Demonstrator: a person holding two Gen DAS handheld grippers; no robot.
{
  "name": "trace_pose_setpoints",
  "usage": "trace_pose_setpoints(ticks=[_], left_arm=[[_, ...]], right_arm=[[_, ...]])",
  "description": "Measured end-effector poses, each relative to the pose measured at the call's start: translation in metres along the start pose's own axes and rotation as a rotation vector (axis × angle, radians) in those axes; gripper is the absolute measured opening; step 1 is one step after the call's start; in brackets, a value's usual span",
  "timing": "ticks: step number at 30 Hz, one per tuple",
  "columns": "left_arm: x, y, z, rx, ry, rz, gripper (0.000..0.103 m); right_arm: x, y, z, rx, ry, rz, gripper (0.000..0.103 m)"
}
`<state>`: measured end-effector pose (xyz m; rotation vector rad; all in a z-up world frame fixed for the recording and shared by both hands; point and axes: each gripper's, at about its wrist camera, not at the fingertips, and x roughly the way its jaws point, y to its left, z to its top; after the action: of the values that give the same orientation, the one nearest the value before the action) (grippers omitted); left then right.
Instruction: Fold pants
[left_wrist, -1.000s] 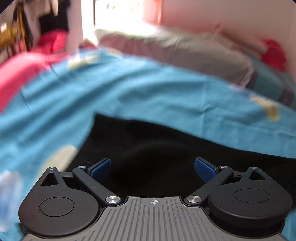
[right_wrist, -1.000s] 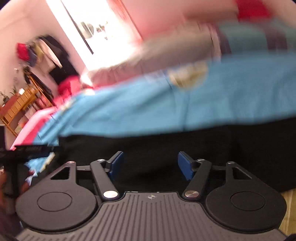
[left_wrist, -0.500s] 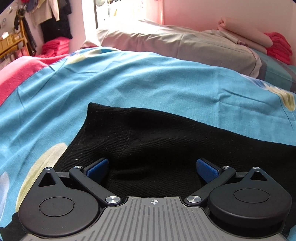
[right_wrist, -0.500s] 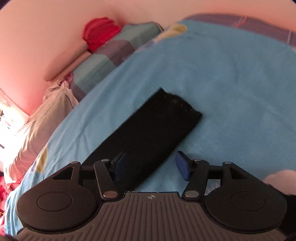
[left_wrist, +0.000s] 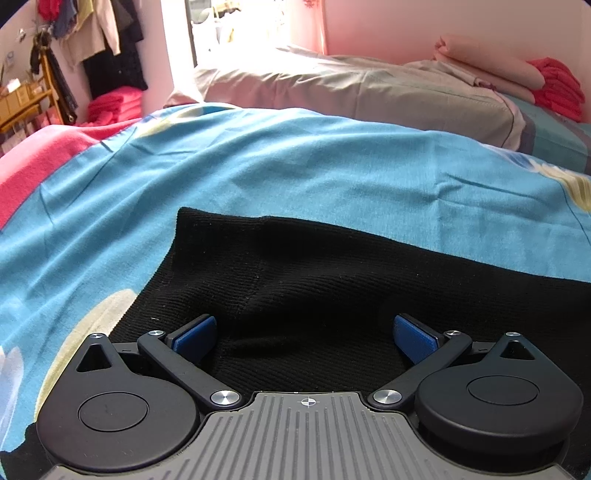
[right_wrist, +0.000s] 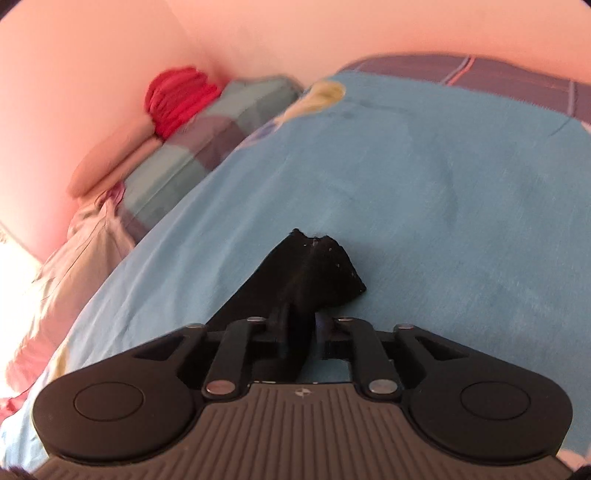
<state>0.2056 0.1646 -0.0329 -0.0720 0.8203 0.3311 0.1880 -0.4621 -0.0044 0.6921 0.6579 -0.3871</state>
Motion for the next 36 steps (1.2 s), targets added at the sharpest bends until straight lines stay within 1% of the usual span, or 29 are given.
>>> trace_pose_setpoints(ticks=[1, 2, 4, 7, 8, 9, 11, 13, 15, 16, 18, 19, 21, 22, 23, 24, 25, 26, 27, 28, 30, 31, 32, 33, 34, 35, 36], left_arm=[[0.000, 0.000, 0.000, -0.001, -0.001, -0.002, 0.103], [-0.001, 0.000, 0.000, -0.003, 0.000, -0.003, 0.103], [-0.003, 0.001, 0.002, 0.001, 0.002, -0.008, 0.103], [-0.017, 0.004, 0.005, 0.005, 0.003, 0.000, 0.103], [-0.027, 0.004, 0.005, 0.010, -0.004, 0.005, 0.103], [-0.039, 0.006, 0.003, 0.016, -0.023, 0.004, 0.103], [-0.066, 0.010, -0.004, 0.033, -0.062, -0.012, 0.103], [-0.091, 0.016, -0.015, 0.037, -0.086, -0.026, 0.103], [-0.112, 0.020, -0.029, 0.029, -0.103, -0.058, 0.103], [-0.120, 0.021, -0.037, 0.029, -0.105, -0.080, 0.103], [-0.128, 0.018, -0.054, 0.040, -0.095, -0.102, 0.103], [-0.128, 0.015, -0.062, 0.054, -0.087, -0.105, 0.103], [-0.117, 0.007, -0.076, 0.077, -0.047, -0.079, 0.103], [-0.108, 0.005, -0.084, 0.072, -0.007, -0.063, 0.103], [-0.099, 0.006, -0.091, 0.060, 0.019, -0.056, 0.103], [-0.099, 0.005, -0.097, 0.062, -0.017, -0.047, 0.103], [-0.101, 0.004, -0.098, 0.065, -0.025, -0.041, 0.103], [-0.102, 0.005, -0.096, 0.054, -0.023, -0.037, 0.103], [-0.102, 0.006, -0.096, 0.036, -0.019, -0.041, 0.103], [-0.102, 0.009, -0.098, 0.033, -0.020, -0.040, 0.103], [-0.103, 0.008, -0.099, 0.038, -0.024, -0.039, 0.103], [-0.103, 0.008, -0.098, 0.036, -0.026, -0.038, 0.103], [-0.102, 0.007, -0.098, 0.033, -0.029, -0.037, 0.103], [-0.102, 0.008, -0.098, 0.031, -0.032, -0.036, 0.103], [-0.103, 0.007, -0.098, 0.031, -0.034, -0.035, 0.103], [-0.103, 0.007, -0.098, 0.032, -0.036, -0.035, 0.103], [-0.103, 0.007, -0.098, 0.031, -0.037, -0.035, 0.103]], right_arm=[[-0.012, 0.000, -0.001, 0.001, 0.004, 0.006, 0.049], [-0.029, -0.002, -0.005, -0.018, -0.004, 0.022, 0.063], [-0.063, 0.002, -0.014, -0.111, -0.019, 0.054, 0.064], [-0.117, 0.000, -0.039, -0.299, -0.011, 0.096, 0.064], [-0.135, -0.001, -0.047, -0.332, -0.016, 0.087, 0.066], [-0.145, -0.004, -0.052, -0.360, -0.024, 0.067, 0.067], [-0.163, -0.015, -0.065, -0.399, -0.046, -0.011, 0.069], [-0.169, -0.023, -0.074, -0.420, -0.064, -0.068, 0.069], [-0.163, -0.035, -0.080, -0.393, -0.065, -0.091, 0.069], [-0.156, -0.039, -0.081, -0.373, -0.054, -0.098, 0.066], [-0.142, -0.043, -0.088, -0.376, -0.043, -0.124, 0.048], [-0.134, -0.043, -0.093, -0.391, -0.040, -0.147, 0.037], [-0.131, -0.039, -0.107, -0.468, -0.077, -0.165, 0.012], [-0.133, -0.036, -0.113, -0.504, -0.066, -0.146, 0.010], [-0.137, -0.034, -0.116, -0.531, -0.076, -0.154, 0.009], [-0.140, -0.036, -0.115, -0.549, -0.104, -0.180, 0.009], [-0.141, -0.045, -0.108, -0.518, -0.132, -0.208, 0.008], [-0.139, -0.055, -0.100, -0.476, -0.142, -0.234, 0.008], [-0.139, -0.065, -0.096, -0.437, -0.149, -0.245, 0.008], [-0.142, -0.071, -0.095, -0.417, -0.155, -0.228, 0.008], [-0.148, -0.067, -0.101, -0.452, -0.167, -0.231, 0.009], [-0.151, -0.066, -0.102, -0.455, -0.189, -0.251, 0.019], [-0.158, -0.065, -0.103, -0.437, -0.225, -0.289, 0.029], [-0.165, -0.061, -0.104, -0.427, -0.272, -0.346, 0.031], [-0.176, -0.055, -0.109, -0.441, -0.326, -0.384, 0.039], [-0.187, -0.045, -0.117, -0.485, -0.360, -0.345, 0.055], [-0.197, -0.035, -0.127, -0.539, -0.355, -0.261, 0.063]])
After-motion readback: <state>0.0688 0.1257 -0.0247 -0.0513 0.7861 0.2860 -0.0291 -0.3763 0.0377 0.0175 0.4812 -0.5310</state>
